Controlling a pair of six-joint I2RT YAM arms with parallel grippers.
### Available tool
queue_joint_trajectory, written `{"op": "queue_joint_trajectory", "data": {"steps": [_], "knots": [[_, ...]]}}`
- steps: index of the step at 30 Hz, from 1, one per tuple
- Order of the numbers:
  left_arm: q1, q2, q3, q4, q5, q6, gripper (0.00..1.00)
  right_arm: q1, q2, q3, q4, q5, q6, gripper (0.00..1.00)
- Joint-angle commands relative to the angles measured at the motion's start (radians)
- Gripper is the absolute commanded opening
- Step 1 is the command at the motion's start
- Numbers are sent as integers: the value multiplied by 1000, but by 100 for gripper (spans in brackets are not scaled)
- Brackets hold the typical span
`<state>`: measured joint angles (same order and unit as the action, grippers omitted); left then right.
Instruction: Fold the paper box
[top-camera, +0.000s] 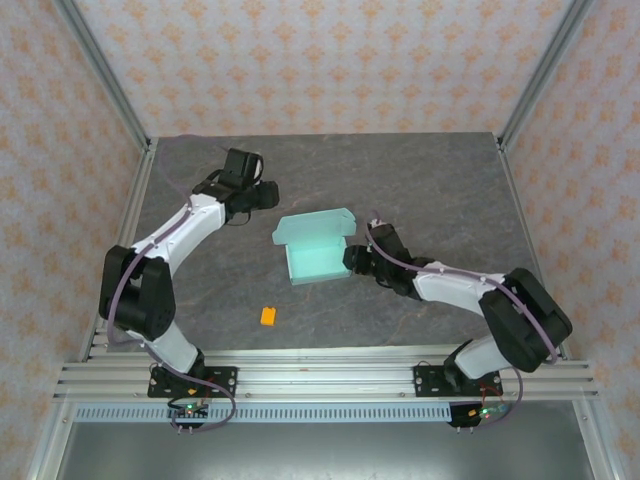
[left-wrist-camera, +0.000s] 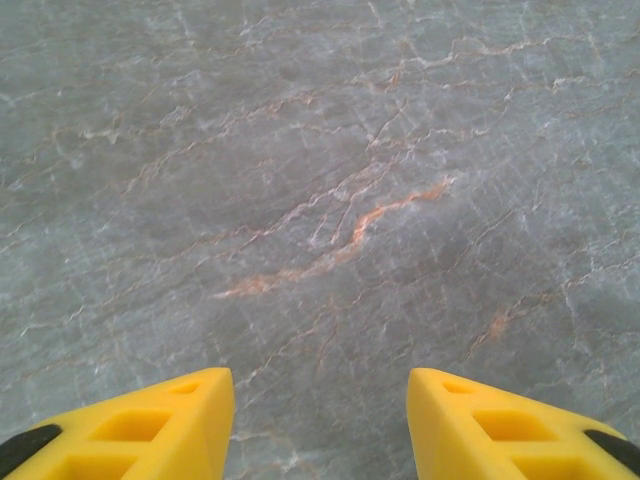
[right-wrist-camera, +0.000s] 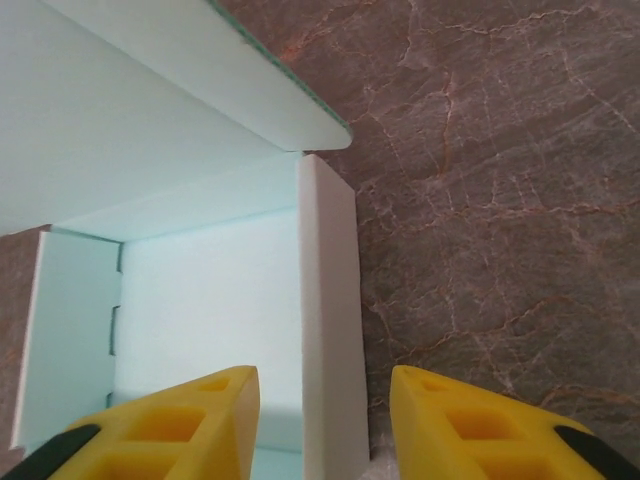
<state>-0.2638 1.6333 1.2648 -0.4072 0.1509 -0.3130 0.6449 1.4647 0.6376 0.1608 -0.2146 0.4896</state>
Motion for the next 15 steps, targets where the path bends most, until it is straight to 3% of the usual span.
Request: {"op": "queue_joint_trajectory", "data": {"steps": [1, 15], "knots": [[1, -42, -46, 26, -33, -1, 50, 8, 38, 39, 26, 40, 25, 37], [21, -48, -111, 60, 13, -1, 50, 46, 125, 118, -65, 122, -18, 26]]}}
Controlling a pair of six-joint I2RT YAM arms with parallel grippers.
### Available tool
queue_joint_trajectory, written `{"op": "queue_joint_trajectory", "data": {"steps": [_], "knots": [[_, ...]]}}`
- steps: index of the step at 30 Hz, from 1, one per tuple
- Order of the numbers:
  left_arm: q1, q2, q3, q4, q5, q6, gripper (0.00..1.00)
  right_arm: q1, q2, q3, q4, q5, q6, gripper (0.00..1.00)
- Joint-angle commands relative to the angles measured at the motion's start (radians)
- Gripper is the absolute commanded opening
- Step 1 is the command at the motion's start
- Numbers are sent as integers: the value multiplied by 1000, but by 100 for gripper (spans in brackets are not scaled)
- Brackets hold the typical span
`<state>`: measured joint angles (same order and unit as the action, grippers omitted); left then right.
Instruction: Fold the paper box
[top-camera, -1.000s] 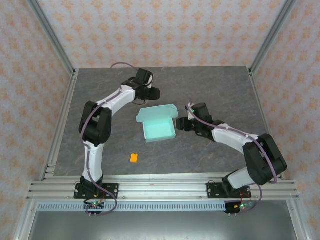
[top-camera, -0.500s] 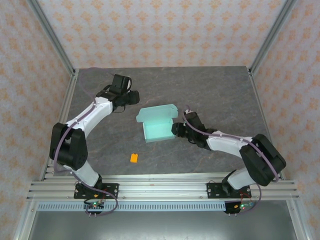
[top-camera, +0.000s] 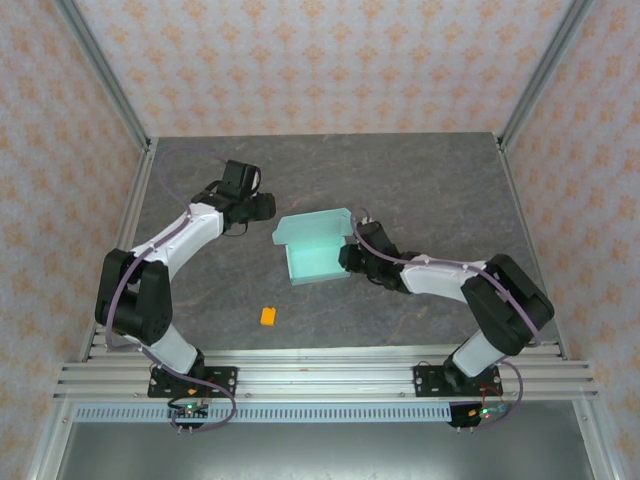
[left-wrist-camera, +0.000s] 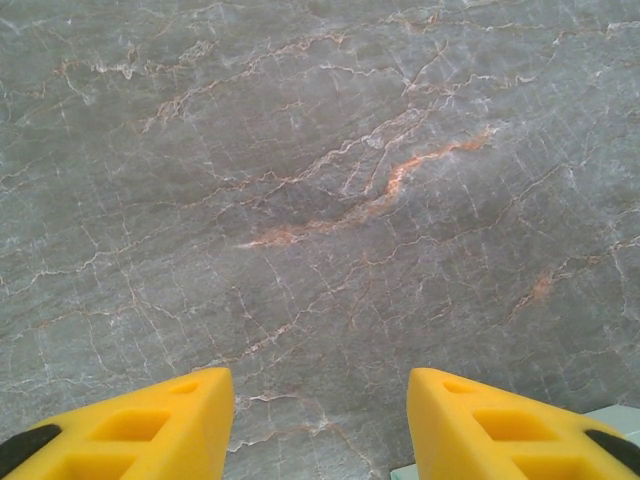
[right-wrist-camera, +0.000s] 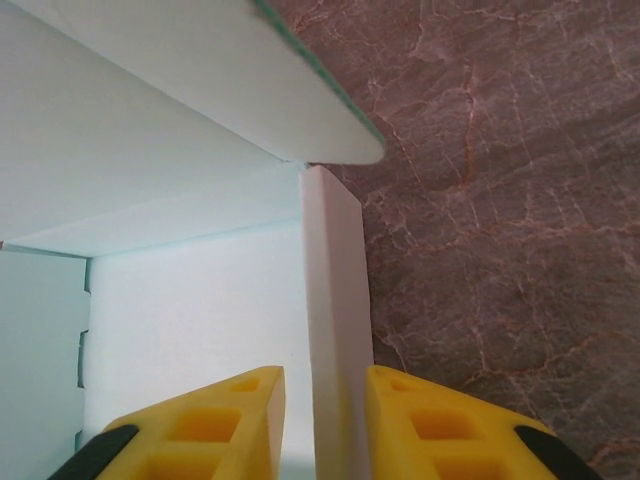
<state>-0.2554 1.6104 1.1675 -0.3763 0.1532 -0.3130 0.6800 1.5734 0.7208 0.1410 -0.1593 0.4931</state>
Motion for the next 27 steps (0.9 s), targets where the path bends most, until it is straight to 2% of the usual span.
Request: {"op": "queue_joint_trajectory", "data": {"steps": [1, 14, 21, 27], "knots": [[14, -24, -16, 30, 13, -1, 50, 15, 21, 42, -58, 79, -27, 24], [36, -36, -54, 47, 36, 5, 50, 52, 66, 106, -173, 173, -64, 19], [45, -55, -84, 57, 40, 6, 50, 96, 100, 201, -363, 328, -113, 15], [50, -78, -117, 65, 33, 5, 50, 99, 135, 236, -469, 399, -122, 14]]}}
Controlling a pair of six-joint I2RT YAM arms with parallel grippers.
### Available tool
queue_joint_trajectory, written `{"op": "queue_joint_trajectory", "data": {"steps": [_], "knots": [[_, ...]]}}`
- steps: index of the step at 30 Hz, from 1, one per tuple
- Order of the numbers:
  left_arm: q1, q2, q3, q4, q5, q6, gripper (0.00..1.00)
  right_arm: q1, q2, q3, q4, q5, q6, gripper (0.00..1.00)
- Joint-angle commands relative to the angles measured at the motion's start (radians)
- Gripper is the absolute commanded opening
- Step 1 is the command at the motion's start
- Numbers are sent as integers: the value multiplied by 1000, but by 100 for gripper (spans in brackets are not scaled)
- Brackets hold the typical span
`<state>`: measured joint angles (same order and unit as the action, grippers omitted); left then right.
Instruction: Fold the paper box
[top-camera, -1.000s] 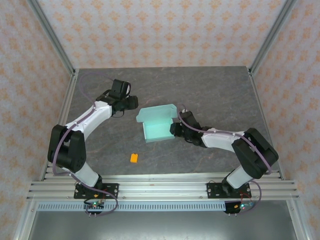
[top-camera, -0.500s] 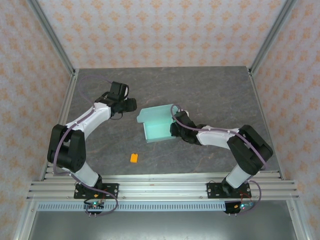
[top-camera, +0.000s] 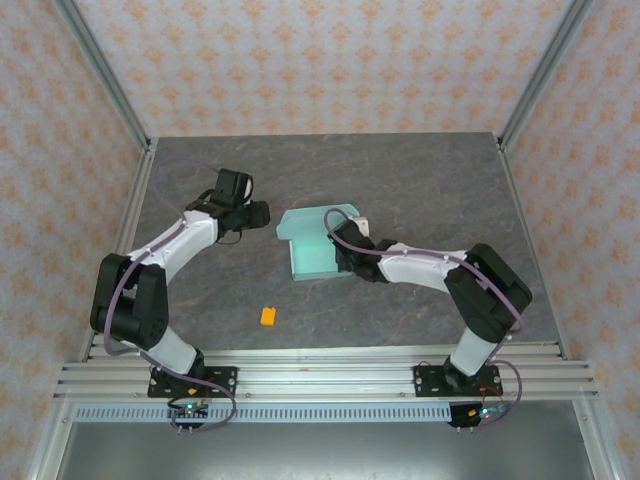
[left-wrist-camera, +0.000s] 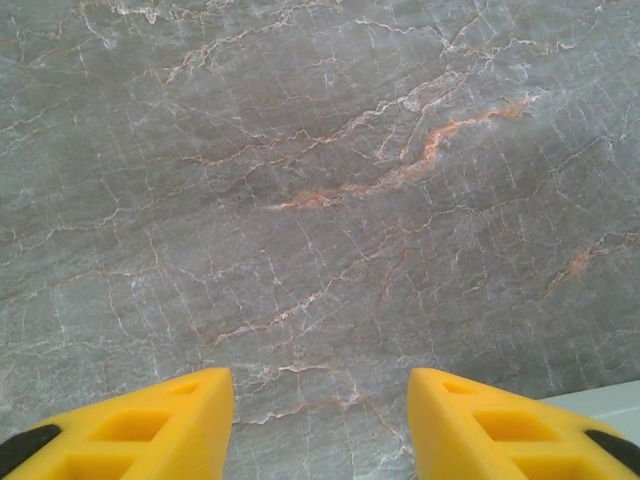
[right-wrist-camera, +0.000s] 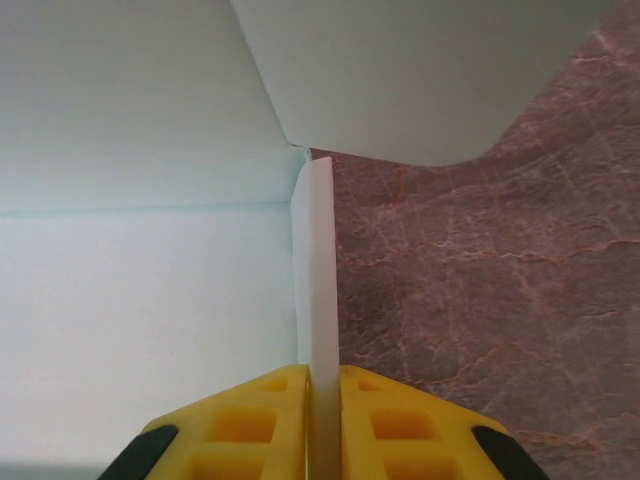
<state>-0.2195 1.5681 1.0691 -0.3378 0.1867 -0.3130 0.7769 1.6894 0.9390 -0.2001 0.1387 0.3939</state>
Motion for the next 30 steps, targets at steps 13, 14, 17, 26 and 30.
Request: {"op": "queue_joint_trajectory", "data": {"steps": [13, 14, 17, 26, 30], "knots": [[15, -60, -61, 38, 0, -7, 50, 12, 47, 33, -163, 173, -29, 16], [15, -63, -61, 37, -1, -8, 50, 12, 48, 36, -159, 170, -28, 16], [14, -65, -63, 33, -2, -5, 50, 12, 62, 52, -166, 175, -29, 19], [14, -69, -69, 31, 3, -3, 50, 12, 89, 78, -195, 205, -49, 17], [14, -73, -74, 33, 4, -4, 50, 12, 105, 92, -233, 242, -60, 15]]}}
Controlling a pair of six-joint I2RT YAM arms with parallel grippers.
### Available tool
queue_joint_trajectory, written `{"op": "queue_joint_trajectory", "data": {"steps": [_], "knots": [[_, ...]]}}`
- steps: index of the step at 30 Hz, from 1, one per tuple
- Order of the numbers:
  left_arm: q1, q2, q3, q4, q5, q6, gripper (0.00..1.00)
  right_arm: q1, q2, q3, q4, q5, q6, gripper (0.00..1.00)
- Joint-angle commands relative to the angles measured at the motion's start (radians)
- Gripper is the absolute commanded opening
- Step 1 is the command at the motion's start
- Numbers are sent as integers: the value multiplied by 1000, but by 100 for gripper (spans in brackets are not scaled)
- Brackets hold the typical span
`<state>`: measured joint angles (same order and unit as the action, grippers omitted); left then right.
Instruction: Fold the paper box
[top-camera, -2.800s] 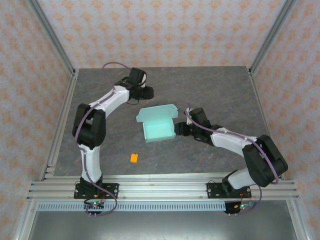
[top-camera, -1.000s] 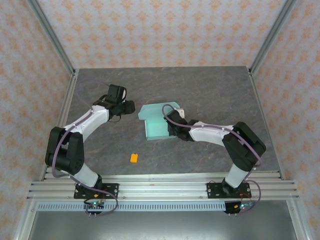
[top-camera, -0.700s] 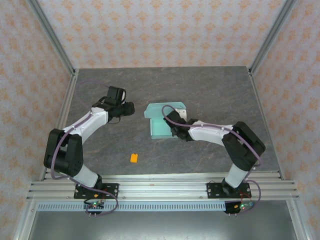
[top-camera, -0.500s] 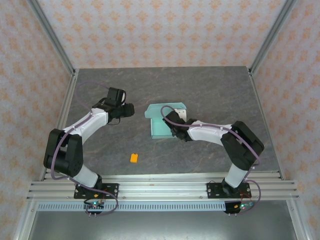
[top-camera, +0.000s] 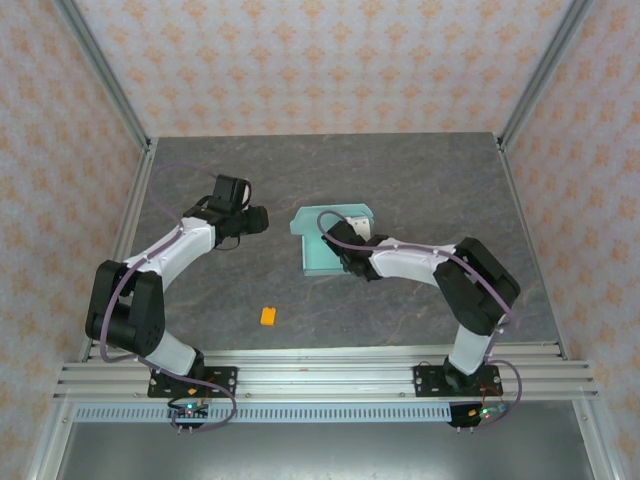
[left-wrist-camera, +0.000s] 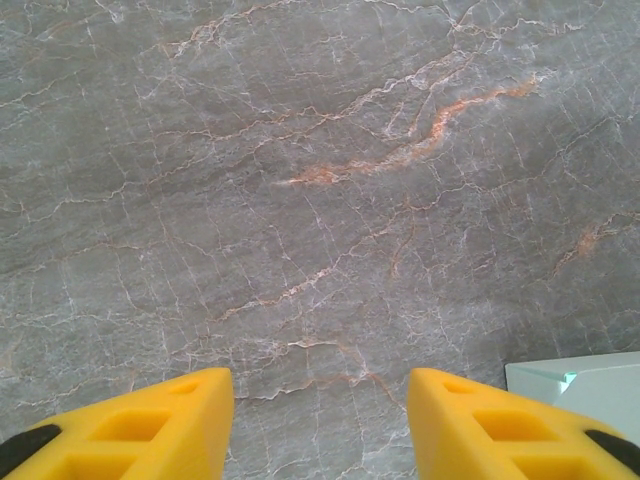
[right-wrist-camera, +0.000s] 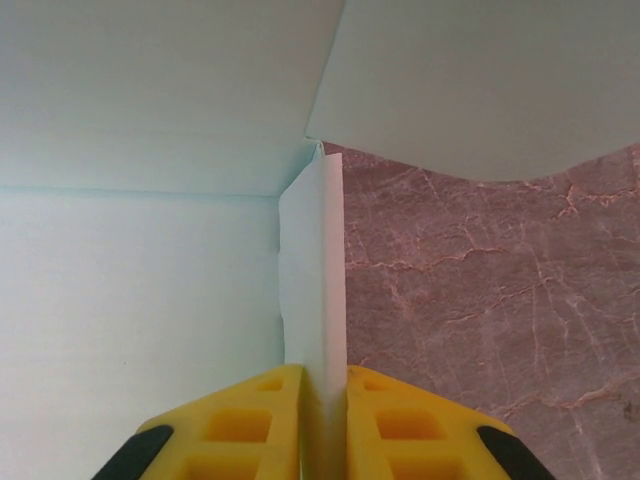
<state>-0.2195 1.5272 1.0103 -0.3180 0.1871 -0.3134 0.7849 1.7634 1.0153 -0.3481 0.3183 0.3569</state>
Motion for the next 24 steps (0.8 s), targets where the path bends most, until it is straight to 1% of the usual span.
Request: {"op": "queue_joint_trajectory", "data": {"steps": [1, 7, 15, 20, 24], "knots": [[14, -32, -15, 13, 3, -3, 50, 4, 39, 21, -97, 74, -24, 15], [14, -37, -30, 22, 15, -17, 50, 4, 88, 61, -168, 130, -28, 13], [12, -92, -137, 69, 16, -53, 49, 4, 133, 90, -204, 182, -40, 11], [7, -98, -163, 70, 13, -51, 49, 4, 95, 83, -167, 154, -62, 12], [2, -99, -165, 73, 15, -49, 49, -6, 46, 77, -127, 88, -72, 16]]}}
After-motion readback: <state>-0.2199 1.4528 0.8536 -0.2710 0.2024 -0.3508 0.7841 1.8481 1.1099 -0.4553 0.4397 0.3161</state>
